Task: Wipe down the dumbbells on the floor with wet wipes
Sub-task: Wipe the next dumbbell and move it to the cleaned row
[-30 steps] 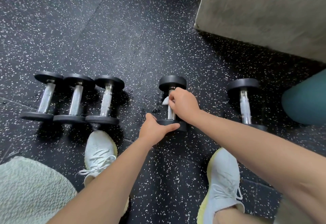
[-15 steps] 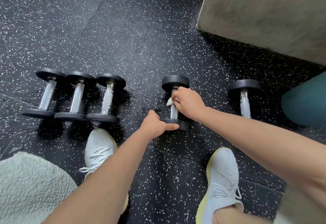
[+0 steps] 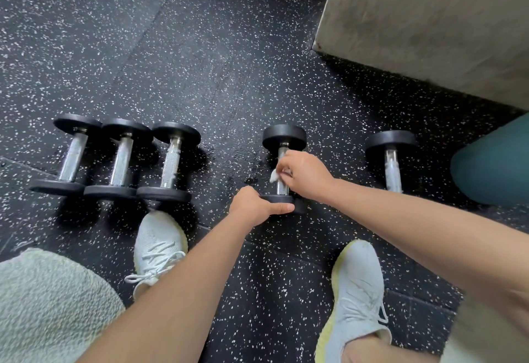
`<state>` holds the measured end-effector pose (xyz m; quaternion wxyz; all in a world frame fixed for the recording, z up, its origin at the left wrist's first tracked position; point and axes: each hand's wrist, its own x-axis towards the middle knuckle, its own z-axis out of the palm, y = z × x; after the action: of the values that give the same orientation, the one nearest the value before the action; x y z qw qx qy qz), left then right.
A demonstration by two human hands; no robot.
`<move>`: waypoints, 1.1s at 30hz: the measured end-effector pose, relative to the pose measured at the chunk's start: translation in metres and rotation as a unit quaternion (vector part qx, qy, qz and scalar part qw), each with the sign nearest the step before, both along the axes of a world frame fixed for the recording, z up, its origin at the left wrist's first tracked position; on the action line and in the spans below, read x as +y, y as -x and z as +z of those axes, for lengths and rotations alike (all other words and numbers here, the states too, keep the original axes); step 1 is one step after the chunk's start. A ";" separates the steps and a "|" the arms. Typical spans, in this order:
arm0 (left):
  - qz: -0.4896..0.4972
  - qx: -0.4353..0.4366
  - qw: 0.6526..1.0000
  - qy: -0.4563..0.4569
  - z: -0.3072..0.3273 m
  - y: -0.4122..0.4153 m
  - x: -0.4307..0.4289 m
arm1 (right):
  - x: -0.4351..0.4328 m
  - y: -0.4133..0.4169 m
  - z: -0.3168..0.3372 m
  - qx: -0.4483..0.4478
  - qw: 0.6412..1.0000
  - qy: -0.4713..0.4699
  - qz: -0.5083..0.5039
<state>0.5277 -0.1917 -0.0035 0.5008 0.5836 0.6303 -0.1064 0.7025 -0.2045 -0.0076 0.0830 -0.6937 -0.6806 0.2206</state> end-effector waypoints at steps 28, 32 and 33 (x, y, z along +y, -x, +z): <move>0.043 -0.054 0.992 0.110 -0.019 -0.002 -0.001 | 0.015 -0.025 0.008 -0.044 0.993 0.070 0.083; 0.050 -0.047 0.990 0.120 -0.019 -0.008 0.001 | 0.027 -0.025 0.017 -0.077 0.985 0.105 0.113; 0.047 -0.048 0.990 0.122 -0.019 -0.010 0.001 | 0.029 -0.024 0.019 -0.090 0.982 0.117 0.121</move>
<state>0.5372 -0.1906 -0.0227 0.6027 0.4920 0.6146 -0.1306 0.7267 -0.1751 0.0119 -0.0878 -0.6280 -0.7337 0.2439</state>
